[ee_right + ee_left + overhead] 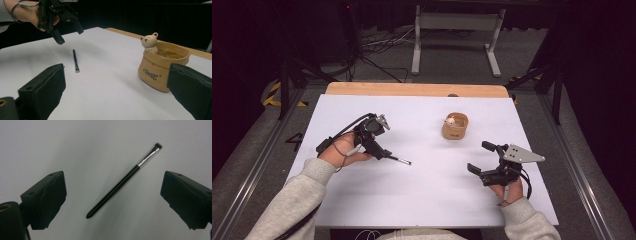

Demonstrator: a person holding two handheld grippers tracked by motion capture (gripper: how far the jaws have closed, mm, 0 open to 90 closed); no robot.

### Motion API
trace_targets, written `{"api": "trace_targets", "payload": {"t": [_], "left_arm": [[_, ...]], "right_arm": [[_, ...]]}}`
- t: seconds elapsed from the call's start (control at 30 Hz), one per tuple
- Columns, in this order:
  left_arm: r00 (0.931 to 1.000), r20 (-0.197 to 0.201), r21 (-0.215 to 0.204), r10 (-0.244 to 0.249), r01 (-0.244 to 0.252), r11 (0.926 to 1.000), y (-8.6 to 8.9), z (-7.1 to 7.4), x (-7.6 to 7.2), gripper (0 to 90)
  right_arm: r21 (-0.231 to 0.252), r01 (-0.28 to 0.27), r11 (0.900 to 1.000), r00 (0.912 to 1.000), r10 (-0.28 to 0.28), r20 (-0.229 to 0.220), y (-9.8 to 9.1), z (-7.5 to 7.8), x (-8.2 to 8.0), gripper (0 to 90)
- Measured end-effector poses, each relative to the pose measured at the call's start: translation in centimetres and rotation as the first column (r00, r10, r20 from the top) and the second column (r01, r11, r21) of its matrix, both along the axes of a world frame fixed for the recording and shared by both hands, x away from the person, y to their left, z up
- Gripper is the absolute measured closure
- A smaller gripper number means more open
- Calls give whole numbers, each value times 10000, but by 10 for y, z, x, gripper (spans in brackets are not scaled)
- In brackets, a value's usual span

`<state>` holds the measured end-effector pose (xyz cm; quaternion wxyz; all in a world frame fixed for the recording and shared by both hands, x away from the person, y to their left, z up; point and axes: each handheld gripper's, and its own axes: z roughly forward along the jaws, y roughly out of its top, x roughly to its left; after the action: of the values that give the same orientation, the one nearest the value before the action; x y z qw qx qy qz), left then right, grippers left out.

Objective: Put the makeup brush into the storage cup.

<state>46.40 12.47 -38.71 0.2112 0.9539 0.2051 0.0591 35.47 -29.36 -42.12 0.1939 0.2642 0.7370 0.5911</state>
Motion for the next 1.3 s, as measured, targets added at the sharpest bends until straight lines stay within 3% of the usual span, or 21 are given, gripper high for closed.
{"api": "trace_targets", "payload": {"t": [0.17, 0.27, 0.77, 0.97, 1.13, 1.3], "left_arm": [[9999, -163, 103, 48, -46, 9999, -1, -8, 2, 83], [9994, -331, 398, -81, 94, 9992, -4, -13, 3, 91], [9949, -992, 319, -198, 231, 9992, -13, -23, 8, 142], [9936, -1105, 585, -250, 316, 9978, -17, -29, 8, 173], [9923, -1232, 479, -141, 201, 9987, -17, -32, 10, 198], [9911, -1321, 702, -143, 237, 9973, -18, -35, 9, 224]], "right_arm": [[-19, -62, 10000, 10000, 62, -24, 1, 0, 0, 26], [-7, -61, 10000, 10000, 61, -22, 1, 0, 0, 26], [31, -64, 10000, 9999, 65, -155, 1, -2, 2, 31], [-14, -76, 10000, 9998, 76, -179, 1, -2, 2, 31], [441, -188, 9989, 9992, 203, -343, -1, -2, 3, 31], [464, -188, 9987, 9992, 204, -342, -1, -2, 3, 31]]}}
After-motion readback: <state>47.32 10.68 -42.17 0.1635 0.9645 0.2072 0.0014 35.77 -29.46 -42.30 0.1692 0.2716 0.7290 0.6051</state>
